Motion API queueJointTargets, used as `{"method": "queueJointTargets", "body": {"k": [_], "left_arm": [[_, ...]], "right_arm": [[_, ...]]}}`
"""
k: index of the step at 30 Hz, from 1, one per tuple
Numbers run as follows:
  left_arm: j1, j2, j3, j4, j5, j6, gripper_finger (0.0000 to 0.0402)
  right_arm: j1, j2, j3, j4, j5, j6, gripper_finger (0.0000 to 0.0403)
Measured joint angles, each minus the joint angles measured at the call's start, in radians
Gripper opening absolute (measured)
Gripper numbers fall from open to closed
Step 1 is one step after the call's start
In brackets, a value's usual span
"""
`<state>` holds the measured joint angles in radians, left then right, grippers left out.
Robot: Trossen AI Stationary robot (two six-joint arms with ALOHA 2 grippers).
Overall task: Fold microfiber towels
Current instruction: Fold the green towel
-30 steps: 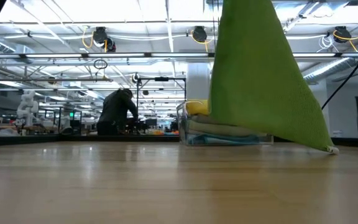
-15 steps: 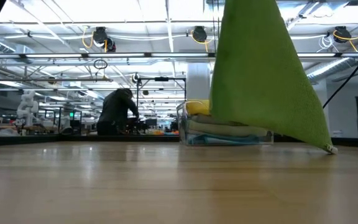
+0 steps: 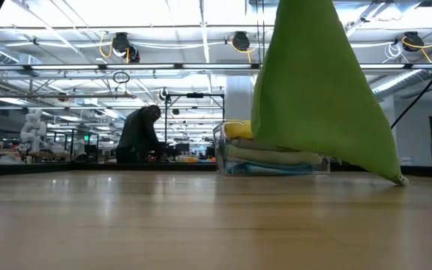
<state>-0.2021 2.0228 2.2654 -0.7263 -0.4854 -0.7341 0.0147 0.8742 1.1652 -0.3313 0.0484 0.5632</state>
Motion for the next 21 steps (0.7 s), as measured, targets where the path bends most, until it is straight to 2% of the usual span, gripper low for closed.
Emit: {"method": "queueJointTargets", "body": {"k": [6, 15, 18, 21], "left_arm": [[-0.006, 0.000, 0.000, -0.034, 0.112, -0.044, 0.0200], [-0.056, 0.000, -0.043, -0.020, 0.119, -0.040, 0.0200], [-0.081, 0.000, -0.077, 0.014, 0.082, -0.040, 0.0200], [-0.106, 0.000, -0.111, 0.077, -0.036, -0.023, 0.0200]], "right_arm": [[0.000, 0.000, 0.000, 0.000, 0.001, 0.000, 0.0006], [0.000, 0.000, 0.000, 0.004, 0.002, 0.027, 0.0006], [0.000, 0.000, 0.000, 0.004, 0.002, 0.027, 0.0006], [0.000, 0.000, 0.000, 0.004, 0.002, 0.055, 0.0006]]}}
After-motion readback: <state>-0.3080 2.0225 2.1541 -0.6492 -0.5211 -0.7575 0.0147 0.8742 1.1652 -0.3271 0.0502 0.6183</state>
